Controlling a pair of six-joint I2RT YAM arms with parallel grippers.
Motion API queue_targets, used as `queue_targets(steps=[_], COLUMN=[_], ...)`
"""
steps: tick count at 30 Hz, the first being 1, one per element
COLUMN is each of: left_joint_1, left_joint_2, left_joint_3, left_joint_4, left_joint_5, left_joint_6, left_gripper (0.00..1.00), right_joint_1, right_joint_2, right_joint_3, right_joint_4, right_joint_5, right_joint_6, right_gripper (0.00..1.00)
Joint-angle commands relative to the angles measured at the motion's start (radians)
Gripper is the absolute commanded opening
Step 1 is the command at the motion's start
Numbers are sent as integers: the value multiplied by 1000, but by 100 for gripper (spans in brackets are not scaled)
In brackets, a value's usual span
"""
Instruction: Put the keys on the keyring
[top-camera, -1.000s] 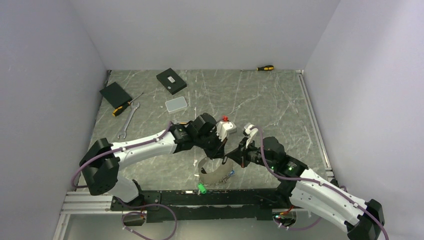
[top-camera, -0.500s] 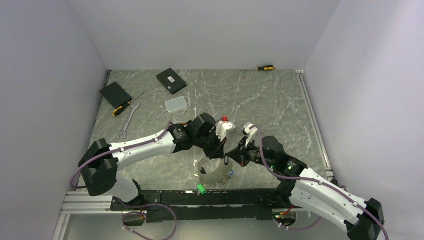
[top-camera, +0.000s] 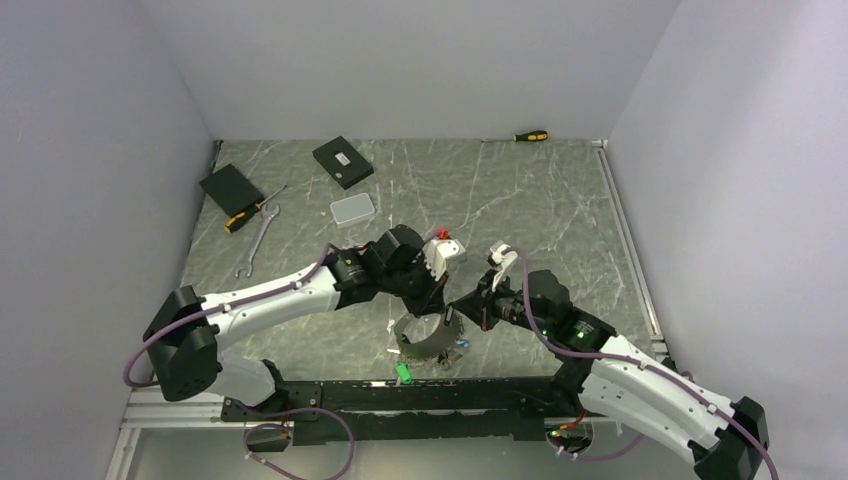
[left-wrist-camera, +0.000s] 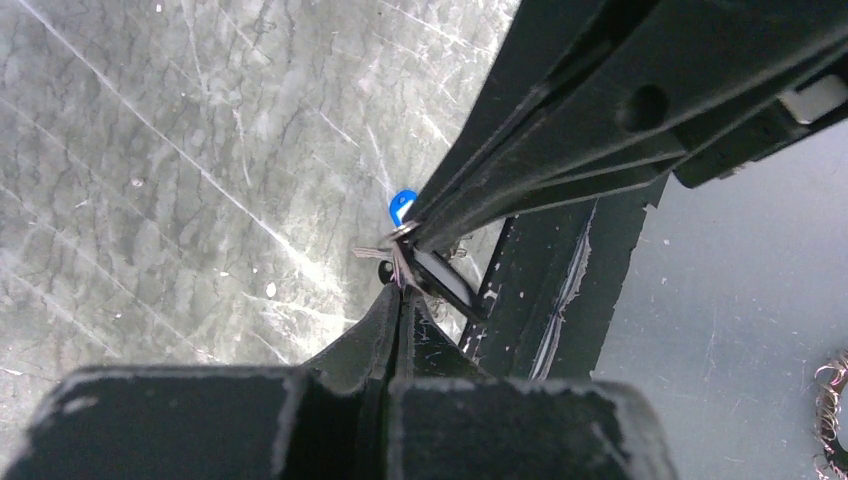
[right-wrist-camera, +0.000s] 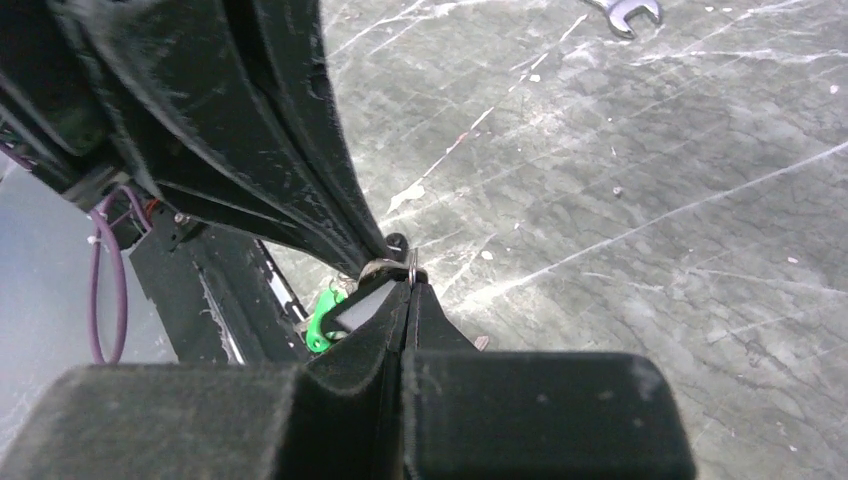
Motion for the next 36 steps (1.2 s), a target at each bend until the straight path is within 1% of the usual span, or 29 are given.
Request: queue_targets(steps=[1,7,13,24,25,26,31,36], left_joint_1=[-1,-2,-1,-1,-1,-1,-1,-1], left_joint_2=[-71,-94,-103,-117,-119,-122,-148,-173], left_joint_3=[11,1,-7,-4,-4,-5,0,15], left_joint_4=[89,109,118,112,112,112,104,86], left_joint_5=[11,0,2,-36,-39,-39,-58,-95], left_joint_6=[-10,-10,-4,2,1,2,4,19], left_gripper=[0,0,0,0,5,0,0,0], right_joint_1=[5,5,5,5,6,5,5,5], right_joint_2=[-2,-12,-22,-72,-76,-80,-95,-99], right_joint_3=[19,14,21,26,28,30,46,74], right_joint_4=[-7,16,14,19,18,16,16,23], right_joint_5=[-3,-36,-28,-42,-44,-47,-70,-132], right_joint_6=[17,39,34,31,30,27,16,-2], right_gripper=[0,0,0,0,0,0,0,0])
